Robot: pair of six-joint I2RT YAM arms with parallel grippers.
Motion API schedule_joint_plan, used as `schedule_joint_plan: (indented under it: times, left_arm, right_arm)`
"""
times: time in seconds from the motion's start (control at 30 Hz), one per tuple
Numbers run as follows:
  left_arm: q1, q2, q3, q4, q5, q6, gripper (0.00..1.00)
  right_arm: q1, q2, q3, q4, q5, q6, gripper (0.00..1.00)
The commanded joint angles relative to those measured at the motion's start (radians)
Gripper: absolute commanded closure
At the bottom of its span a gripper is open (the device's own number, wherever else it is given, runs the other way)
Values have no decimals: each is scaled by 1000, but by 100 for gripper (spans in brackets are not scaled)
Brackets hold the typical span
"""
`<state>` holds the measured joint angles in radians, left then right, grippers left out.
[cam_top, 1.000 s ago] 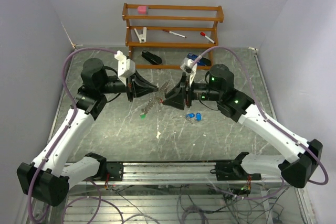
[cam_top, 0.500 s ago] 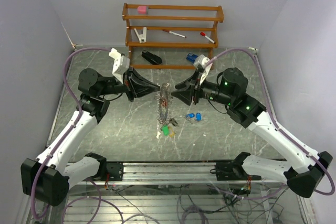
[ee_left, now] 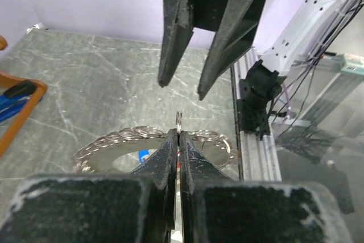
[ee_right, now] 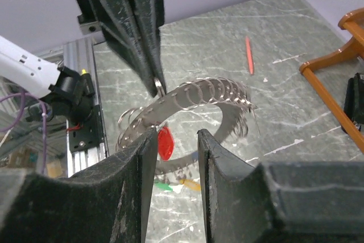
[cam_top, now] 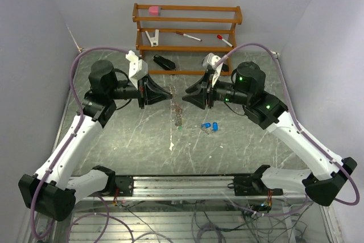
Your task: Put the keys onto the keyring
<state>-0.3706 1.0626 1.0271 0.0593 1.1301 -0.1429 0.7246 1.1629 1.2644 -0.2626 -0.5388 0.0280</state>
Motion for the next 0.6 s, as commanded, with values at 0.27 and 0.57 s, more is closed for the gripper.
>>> schedule_joint_plan:
  times: [0.27, 0.57]
  left_arm:
    - [-16, 78, 314, -828, -79, 755, 93]
    - [-42, -2, 253, -859, -336, 1126, 93]
  right_arm:
    - [-4, -5, 60, -140, -80, -62, 68]
    - [-5, -33, -22, -121, -54, -48, 67]
